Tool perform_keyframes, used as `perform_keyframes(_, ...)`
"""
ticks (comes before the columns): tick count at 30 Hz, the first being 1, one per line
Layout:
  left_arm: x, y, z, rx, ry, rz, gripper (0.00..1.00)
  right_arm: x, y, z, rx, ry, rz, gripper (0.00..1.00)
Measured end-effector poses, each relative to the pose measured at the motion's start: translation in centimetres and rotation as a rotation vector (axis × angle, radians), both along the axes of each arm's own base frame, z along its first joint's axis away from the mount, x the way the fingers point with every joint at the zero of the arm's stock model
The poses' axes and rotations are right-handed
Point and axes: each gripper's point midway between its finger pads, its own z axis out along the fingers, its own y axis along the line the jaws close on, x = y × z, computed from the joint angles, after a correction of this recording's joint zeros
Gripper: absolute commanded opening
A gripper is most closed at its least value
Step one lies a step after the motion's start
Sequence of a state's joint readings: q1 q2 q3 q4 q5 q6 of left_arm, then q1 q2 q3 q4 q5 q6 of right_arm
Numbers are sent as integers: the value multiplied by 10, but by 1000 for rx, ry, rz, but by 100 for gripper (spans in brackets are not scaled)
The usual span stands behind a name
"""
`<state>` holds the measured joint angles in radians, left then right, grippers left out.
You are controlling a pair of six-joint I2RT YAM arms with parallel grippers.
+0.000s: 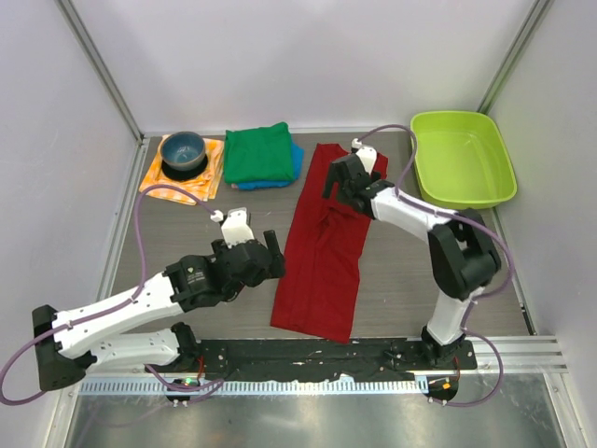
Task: Fold and stack the t-shirts
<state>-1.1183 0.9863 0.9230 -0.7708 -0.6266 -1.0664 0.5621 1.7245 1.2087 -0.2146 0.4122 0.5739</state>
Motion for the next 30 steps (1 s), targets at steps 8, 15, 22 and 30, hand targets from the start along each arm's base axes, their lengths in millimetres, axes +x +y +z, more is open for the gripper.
perform_keyframes(8, 16, 11, -10, 7, 25, 28, 100, 49, 7, -44, -63, 86, 21, 100)
perform_keyframes(15, 27, 10, -25, 8, 63, 24, 100, 66, 7, -90, -158, 177, 39, 100)
perform_keyframes(22, 33, 5, -58, 18, 147, 7, 100, 94, 11, -88, -206, 192, 59, 100)
perform_keyframes(30, 40, -14, -78, -8, 211, -35, 100, 146, 27, -82, -309, 152, 172, 100)
